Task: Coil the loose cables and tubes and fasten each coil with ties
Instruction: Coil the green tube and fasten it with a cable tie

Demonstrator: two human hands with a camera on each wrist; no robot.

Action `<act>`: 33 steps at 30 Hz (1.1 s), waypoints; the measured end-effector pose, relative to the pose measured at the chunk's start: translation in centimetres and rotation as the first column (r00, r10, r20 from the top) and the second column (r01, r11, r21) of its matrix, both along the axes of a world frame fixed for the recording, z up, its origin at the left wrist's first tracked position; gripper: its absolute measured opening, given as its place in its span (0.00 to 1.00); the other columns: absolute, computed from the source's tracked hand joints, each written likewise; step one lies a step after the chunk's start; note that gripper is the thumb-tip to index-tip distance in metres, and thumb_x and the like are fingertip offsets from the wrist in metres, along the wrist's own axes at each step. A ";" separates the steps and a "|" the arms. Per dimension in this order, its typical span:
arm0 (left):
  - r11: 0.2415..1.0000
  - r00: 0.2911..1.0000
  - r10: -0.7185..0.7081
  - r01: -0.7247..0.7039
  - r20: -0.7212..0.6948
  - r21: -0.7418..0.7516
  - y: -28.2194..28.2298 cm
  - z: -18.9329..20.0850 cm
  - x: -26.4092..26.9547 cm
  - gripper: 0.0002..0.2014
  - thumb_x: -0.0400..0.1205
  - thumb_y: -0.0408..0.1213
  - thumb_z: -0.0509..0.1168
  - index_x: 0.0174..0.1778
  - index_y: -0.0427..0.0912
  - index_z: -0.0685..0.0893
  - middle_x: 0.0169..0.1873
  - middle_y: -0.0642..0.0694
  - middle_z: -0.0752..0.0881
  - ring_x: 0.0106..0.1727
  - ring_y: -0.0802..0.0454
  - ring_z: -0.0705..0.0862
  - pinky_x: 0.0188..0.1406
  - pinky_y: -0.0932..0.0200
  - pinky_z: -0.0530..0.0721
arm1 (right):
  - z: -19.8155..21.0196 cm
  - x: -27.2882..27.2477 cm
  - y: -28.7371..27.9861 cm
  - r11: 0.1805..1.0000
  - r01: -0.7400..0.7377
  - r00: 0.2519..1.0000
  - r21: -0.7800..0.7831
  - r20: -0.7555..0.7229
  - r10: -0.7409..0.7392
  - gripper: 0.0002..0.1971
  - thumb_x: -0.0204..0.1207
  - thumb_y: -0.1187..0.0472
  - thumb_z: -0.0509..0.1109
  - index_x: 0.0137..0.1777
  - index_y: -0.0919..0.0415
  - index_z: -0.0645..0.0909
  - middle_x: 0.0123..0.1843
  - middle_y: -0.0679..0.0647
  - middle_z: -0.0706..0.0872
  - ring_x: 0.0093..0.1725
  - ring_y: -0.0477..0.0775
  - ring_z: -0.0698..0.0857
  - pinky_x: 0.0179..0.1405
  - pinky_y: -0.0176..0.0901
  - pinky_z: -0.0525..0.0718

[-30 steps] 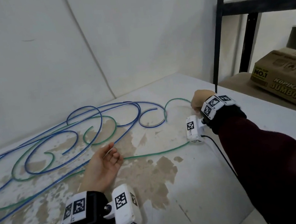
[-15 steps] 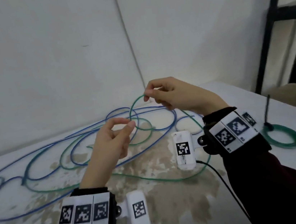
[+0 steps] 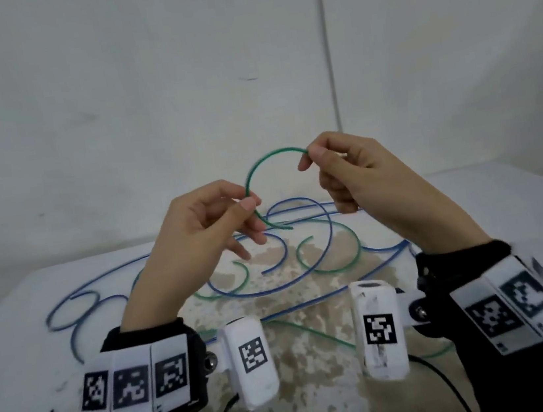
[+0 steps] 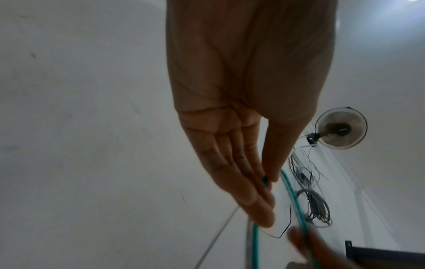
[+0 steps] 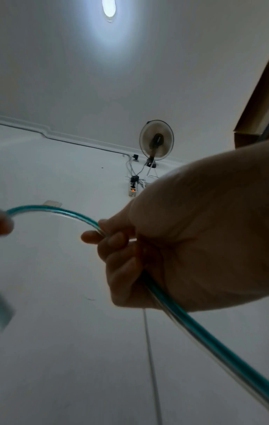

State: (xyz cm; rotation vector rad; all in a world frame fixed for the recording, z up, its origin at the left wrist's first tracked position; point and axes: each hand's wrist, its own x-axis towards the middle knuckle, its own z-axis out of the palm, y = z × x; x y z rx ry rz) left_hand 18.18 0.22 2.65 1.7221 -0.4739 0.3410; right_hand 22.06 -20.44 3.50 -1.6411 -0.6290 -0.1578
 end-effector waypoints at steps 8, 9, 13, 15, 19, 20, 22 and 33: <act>0.933 1.000 -0.005 0.009 0.012 -0.360 -1.8 0.1 0.0 0.06 0.84 0.28 0.59 0.43 0.35 0.81 0.30 0.44 0.89 0.34 0.48 0.90 0.29 0.62 0.84 | -0.6 -0.1 0.6 0.996 -0.091 0.987 -0.015 -0.135 0.088 0.17 0.87 0.59 0.55 0.52 0.62 0.86 0.33 0.52 0.73 0.27 0.45 0.69 0.28 0.36 0.74; 0.928 1.000 -0.023 0.022 0.002 -0.372 -2.1 0.0 0.0 0.06 0.84 0.28 0.59 0.43 0.35 0.81 0.30 0.44 0.89 0.34 0.48 0.90 0.29 0.62 0.85 | -0.5 -0.2 0.8 0.991 -0.114 0.980 0.063 -0.155 0.123 0.16 0.86 0.60 0.56 0.52 0.62 0.86 0.34 0.51 0.74 0.27 0.45 0.70 0.28 0.36 0.75; 0.963 0.993 -0.095 0.073 -0.073 -0.260 -3.2 -1.0 0.3 0.06 0.82 0.26 0.61 0.45 0.35 0.84 0.33 0.41 0.90 0.35 0.47 0.89 0.36 0.58 0.87 | 0.0 -0.3 1.2 0.964 -0.116 0.973 0.241 -0.167 0.159 0.16 0.86 0.59 0.56 0.41 0.58 0.83 0.36 0.48 0.80 0.33 0.44 0.78 0.33 0.33 0.80; 0.979 0.993 -0.086 0.070 -0.077 -0.190 -3.4 -1.4 0.5 0.04 0.80 0.29 0.67 0.43 0.39 0.87 0.35 0.42 0.89 0.36 0.48 0.87 0.44 0.53 0.86 | 0.1 -0.5 1.5 0.944 -0.165 0.956 0.285 -0.188 0.224 0.16 0.87 0.58 0.53 0.38 0.58 0.76 0.34 0.50 0.80 0.36 0.47 0.80 0.38 0.36 0.83; 0.977 0.994 -0.081 0.063 -0.077 -0.206 -3.5 -1.4 0.7 0.09 0.77 0.42 0.68 0.33 0.42 0.86 0.30 0.47 0.85 0.32 0.53 0.80 0.39 0.59 0.80 | 0.0 -0.8 2.2 0.959 -0.166 0.954 0.230 -0.207 0.215 0.15 0.87 0.58 0.53 0.41 0.60 0.73 0.24 0.47 0.67 0.29 0.48 0.71 0.36 0.35 0.80; 0.975 0.994 -0.086 0.069 -0.073 -0.213 -3.5 -1.3 0.6 0.12 0.78 0.44 0.69 0.33 0.41 0.85 0.26 0.46 0.83 0.30 0.53 0.79 0.36 0.60 0.80 | -0.1 -0.9 2.4 0.968 -0.160 0.956 0.195 -0.212 0.201 0.13 0.87 0.59 0.54 0.42 0.61 0.73 0.23 0.46 0.67 0.27 0.47 0.70 0.35 0.35 0.79; 0.976 0.993 -0.100 0.086 -0.057 -0.202 -3.7 -1.3 0.4 0.14 0.77 0.48 0.65 0.33 0.40 0.83 0.21 0.46 0.79 0.25 0.52 0.77 0.30 0.61 0.78 | -0.2 -1.3 2.8 0.979 -0.165 0.956 0.124 -0.225 0.190 0.08 0.87 0.61 0.55 0.48 0.62 0.72 0.21 0.44 0.69 0.25 0.46 0.69 0.34 0.37 0.78; 0.998 0.997 -0.068 0.067 0.034 0.019 -2.8 -1.5 0.8 0.14 0.88 0.30 0.54 0.35 0.37 0.74 0.22 0.54 0.78 0.23 0.57 0.71 0.28 0.64 0.74 | -0.1 -1.7 2.8 0.992 -0.065 0.991 -0.111 -0.120 0.051 0.09 0.87 0.60 0.55 0.51 0.64 0.73 0.30 0.56 0.85 0.30 0.50 0.82 0.34 0.38 0.84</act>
